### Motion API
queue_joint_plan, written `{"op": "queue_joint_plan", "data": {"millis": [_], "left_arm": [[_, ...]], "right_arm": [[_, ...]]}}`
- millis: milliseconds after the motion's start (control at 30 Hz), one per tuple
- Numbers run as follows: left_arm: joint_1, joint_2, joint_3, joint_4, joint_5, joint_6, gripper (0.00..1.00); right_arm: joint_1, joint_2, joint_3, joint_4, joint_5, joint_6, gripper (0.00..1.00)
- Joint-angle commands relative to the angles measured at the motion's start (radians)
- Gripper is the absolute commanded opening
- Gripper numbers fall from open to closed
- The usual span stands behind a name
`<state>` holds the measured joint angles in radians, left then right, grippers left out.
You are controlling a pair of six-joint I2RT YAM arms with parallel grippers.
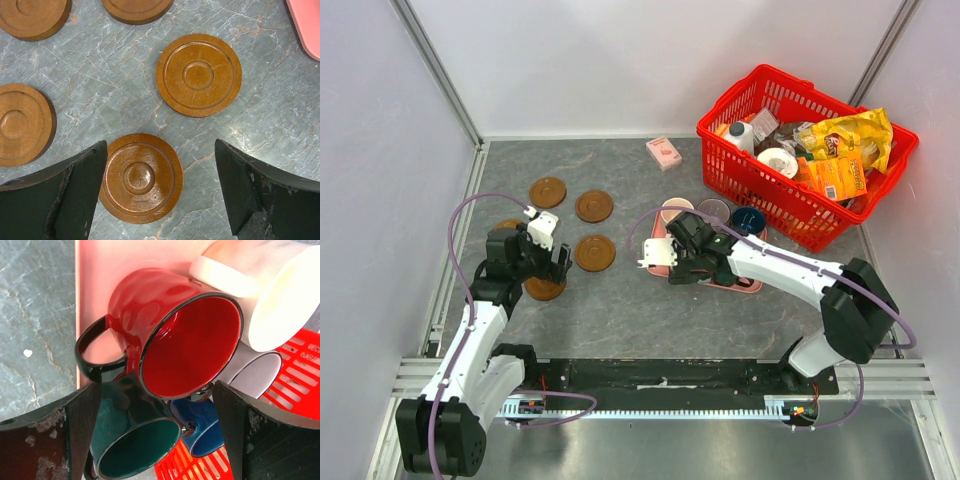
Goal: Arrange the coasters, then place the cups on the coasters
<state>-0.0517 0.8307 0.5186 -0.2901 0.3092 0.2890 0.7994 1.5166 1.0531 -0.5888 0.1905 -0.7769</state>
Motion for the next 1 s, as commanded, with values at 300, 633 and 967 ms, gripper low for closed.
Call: {"op": "queue_joint_plan", "data": {"millis": [300,633,967], "left_arm": [[0.006,-0.012,0.006,0.032,-0.013,0.022,0.93],[0.006,-0.016,0.004,0.034,-0.013,0.025,0.93],[-0.071,0.114,0.144,-0.067,0.082,0.039,0.93]], "right_arm": [[0.014,0.07,0.039,0.193,-0.069,0.149,0.98],[0.017,0.007,0.083,0.173,-0.106,0.205,0.98],[-0.169,-0.338,0.053,-0.014,-0.212,0.2,0.98]]}}
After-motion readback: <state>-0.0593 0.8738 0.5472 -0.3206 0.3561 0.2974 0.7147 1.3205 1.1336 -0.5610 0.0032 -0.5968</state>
